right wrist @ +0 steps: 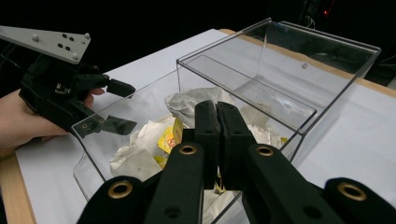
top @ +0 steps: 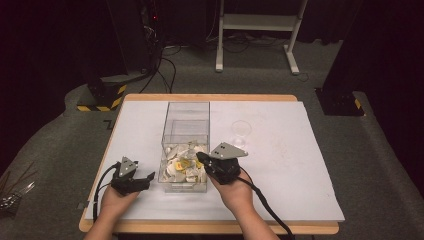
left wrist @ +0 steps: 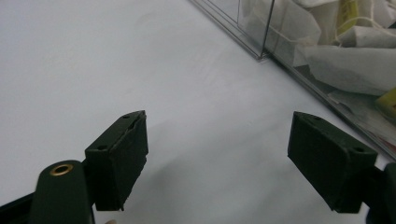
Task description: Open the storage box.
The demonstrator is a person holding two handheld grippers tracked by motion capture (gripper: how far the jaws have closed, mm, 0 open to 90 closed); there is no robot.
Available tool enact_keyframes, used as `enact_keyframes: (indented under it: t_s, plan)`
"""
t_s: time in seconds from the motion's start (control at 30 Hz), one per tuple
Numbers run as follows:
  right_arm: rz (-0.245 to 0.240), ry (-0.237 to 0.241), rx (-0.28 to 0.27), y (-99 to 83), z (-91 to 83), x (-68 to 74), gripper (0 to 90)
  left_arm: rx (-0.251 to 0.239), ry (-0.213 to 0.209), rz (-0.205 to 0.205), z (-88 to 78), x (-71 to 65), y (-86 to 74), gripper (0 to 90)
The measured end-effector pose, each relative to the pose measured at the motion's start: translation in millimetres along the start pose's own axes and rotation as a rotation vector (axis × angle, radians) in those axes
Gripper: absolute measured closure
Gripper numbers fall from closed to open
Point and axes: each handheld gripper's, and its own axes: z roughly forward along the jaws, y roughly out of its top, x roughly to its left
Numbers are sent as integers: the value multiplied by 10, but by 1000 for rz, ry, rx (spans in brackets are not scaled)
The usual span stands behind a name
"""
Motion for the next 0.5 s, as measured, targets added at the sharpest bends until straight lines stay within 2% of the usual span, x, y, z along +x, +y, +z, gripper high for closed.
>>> enact_keyframes:
  t_s: [0.2,0.5]
  plan:
    - [17,10,-25,23,-46,-23,876,-2,-2,9,-2,-9,-1,202]
    - [11,7,-39,56,-96,-25,876,0,-7,19,-3,-9,0,204]
